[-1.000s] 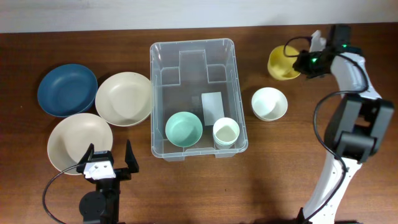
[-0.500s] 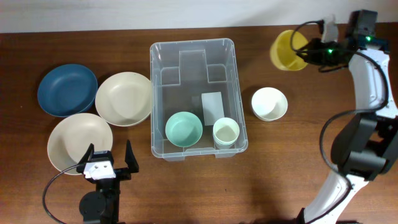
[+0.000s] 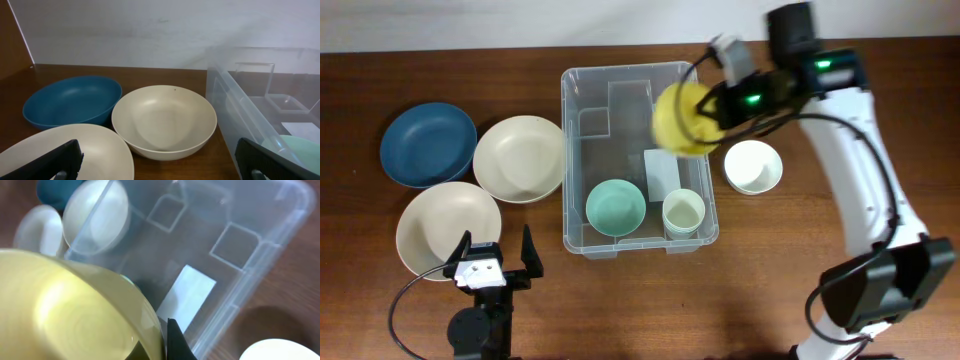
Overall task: Pack container
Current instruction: 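Carry the yellow bowl into the bin onto the mint-green bowl, then open the right gripper to release the yellow bowl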
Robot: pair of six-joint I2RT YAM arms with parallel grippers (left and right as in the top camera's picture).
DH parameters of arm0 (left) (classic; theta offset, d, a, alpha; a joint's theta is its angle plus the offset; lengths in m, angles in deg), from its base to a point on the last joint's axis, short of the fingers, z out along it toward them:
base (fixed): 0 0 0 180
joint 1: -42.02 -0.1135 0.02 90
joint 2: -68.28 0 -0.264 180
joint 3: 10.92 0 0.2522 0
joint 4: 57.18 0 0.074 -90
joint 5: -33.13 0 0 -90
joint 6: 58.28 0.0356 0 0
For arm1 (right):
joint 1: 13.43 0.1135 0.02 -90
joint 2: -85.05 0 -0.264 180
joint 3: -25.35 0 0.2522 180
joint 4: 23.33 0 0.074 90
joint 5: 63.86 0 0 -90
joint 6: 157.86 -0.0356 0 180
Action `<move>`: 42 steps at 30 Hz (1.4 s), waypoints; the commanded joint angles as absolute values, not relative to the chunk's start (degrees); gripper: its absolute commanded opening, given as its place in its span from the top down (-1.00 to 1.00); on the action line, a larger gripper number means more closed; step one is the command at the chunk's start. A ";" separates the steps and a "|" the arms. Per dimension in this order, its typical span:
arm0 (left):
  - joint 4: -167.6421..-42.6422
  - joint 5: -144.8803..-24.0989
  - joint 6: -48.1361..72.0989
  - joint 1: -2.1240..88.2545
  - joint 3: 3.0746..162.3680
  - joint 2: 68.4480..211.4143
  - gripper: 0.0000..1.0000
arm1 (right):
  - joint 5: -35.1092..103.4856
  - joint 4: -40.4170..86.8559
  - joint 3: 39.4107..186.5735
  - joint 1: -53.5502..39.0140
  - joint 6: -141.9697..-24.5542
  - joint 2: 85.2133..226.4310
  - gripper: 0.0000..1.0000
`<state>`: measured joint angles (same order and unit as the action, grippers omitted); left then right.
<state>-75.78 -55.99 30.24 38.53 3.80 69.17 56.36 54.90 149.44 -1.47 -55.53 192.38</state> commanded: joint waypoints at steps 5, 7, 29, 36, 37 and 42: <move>-75.67 -55.59 30.99 38.88 3.36 68.69 -0.99 | 34.92 54.33 148.61 15.21 -54.37 192.49 0.92; -75.67 -55.59 30.99 38.88 3.36 68.69 -1.00 | 31.34 54.03 148.61 18.45 -54.39 192.88 0.92; -75.67 -55.57 30.99 38.88 3.36 68.69 -0.99 | 29.13 53.48 148.50 24.44 -54.80 205.38 0.92; -75.67 -55.59 30.99 38.88 3.36 68.69 -0.99 | 29.17 53.52 148.39 24.44 -54.80 205.45 0.81; -75.67 -55.59 30.99 38.88 3.36 68.69 -0.99 | 29.37 53.61 148.37 24.44 -54.80 205.45 0.61; -75.67 -55.57 30.99 38.88 3.36 68.69 -1.00 | 30.42 53.76 148.39 24.44 -54.80 205.45 0.31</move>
